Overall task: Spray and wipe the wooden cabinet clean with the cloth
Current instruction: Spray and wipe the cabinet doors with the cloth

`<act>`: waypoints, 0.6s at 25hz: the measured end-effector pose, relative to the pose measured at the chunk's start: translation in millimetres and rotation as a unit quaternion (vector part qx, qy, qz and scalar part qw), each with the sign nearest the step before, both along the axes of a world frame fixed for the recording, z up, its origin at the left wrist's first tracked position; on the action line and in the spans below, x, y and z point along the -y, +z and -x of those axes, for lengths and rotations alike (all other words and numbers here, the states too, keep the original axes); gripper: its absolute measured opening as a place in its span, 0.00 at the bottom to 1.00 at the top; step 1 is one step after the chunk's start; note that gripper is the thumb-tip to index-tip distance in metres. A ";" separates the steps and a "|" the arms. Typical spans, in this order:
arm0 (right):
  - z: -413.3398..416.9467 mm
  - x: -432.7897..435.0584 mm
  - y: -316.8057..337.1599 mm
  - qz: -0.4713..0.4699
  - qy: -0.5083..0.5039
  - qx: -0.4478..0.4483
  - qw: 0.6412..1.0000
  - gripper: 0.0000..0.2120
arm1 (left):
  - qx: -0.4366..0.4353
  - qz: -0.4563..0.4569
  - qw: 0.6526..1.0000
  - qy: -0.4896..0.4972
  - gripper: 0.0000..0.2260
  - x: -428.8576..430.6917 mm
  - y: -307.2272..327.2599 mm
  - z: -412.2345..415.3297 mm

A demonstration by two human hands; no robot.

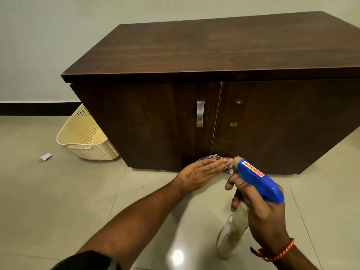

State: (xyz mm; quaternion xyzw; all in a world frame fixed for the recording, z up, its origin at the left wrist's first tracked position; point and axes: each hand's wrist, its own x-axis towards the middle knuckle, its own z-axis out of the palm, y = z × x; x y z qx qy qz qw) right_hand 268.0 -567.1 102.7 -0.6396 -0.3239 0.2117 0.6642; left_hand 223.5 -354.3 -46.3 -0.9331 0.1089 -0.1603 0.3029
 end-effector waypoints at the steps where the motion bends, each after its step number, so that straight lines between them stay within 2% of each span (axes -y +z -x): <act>1: -0.9 0.7 1.0 0.000 -0.002 0.003 1.000 0.08 | -0.009 -0.015 1.000 0.012 0.33 -2.4 1.3 4.5; 4: -0.4 1.6 4.3 -0.009 0.000 0.009 1.000 0.08 | -0.010 -0.026 0.998 0.058 0.34 -24.0 -2.3 38.5; 9: 1.1 -0.8 6.7 -0.017 0.008 0.004 1.000 0.08 | -0.026 -0.036 0.991 0.129 0.35 -95.2 -7.4 146.1; 15: 8.3 -13.1 -4.9 -0.005 0.015 0.000 1.000 0.09 | -0.023 -0.024 0.988 0.148 0.34 -137.8 5.6 216.0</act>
